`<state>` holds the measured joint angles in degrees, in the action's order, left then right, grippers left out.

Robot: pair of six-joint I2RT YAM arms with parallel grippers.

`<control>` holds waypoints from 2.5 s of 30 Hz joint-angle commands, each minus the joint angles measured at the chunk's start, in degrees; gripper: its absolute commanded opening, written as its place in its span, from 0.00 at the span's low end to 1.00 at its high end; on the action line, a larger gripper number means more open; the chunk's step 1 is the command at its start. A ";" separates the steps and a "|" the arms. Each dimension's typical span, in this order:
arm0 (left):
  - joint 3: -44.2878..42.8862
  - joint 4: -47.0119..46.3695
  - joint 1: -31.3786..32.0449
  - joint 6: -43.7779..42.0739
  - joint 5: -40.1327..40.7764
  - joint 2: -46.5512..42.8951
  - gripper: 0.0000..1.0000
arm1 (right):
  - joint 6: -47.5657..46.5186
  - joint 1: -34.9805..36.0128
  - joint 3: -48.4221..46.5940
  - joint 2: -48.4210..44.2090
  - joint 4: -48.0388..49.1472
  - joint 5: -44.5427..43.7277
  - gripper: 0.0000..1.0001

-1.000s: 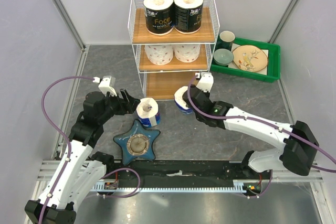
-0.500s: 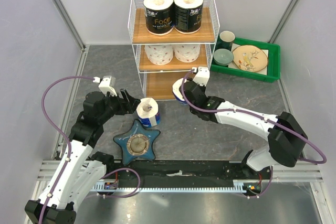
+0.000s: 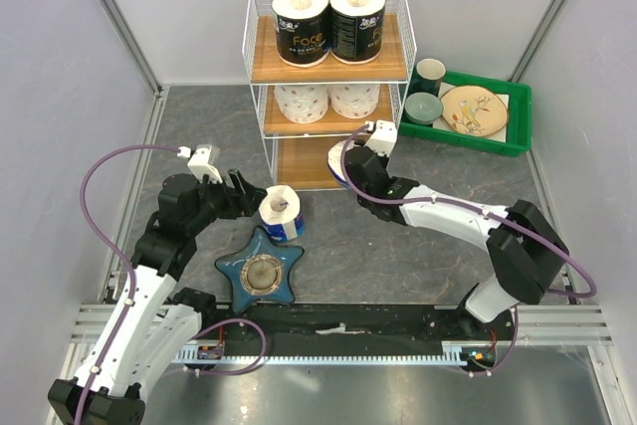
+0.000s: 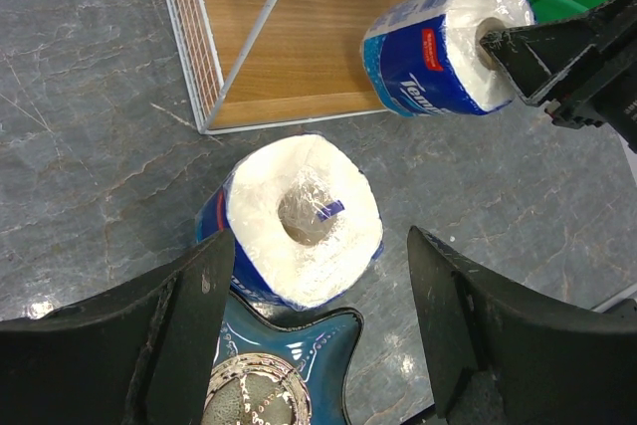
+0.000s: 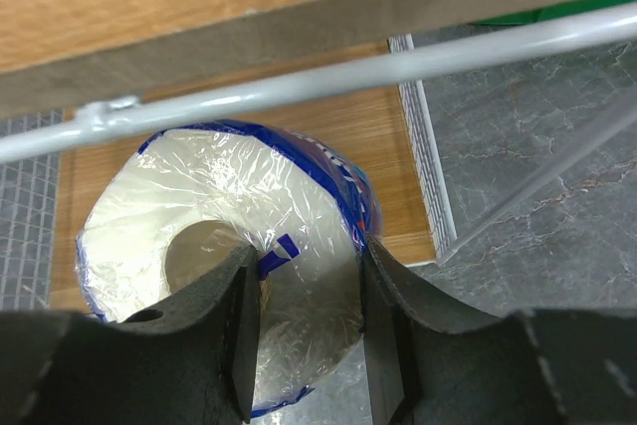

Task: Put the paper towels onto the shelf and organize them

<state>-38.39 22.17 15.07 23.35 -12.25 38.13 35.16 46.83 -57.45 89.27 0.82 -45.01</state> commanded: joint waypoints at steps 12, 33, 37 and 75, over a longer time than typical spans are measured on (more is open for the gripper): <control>-0.02 -2.22 -0.83 1.69 -1.46 0.10 0.77 | -1.93 -2.09 -3.89 4.50 7.09 1.51 0.41; 0.16 -2.31 -1.27 1.70 -1.90 0.10 0.77 | -4.13 -3.67 -8.12 9.07 7.09 3.09 0.41; 0.16 -2.31 -1.36 1.78 -1.81 0.19 0.77 | -4.31 -4.11 -8.82 10.22 6.83 3.35 0.41; -0.11 -0.99 -1.62 1.17 -1.20 2.92 0.77 | -2.64 -3.85 -4.16 -1.56 3.31 10.56 0.89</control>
<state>-38.17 22.22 13.85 23.92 -13.17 40.99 31.68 42.87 -61.73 90.50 2.85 -35.70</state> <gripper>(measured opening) 0.773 0.884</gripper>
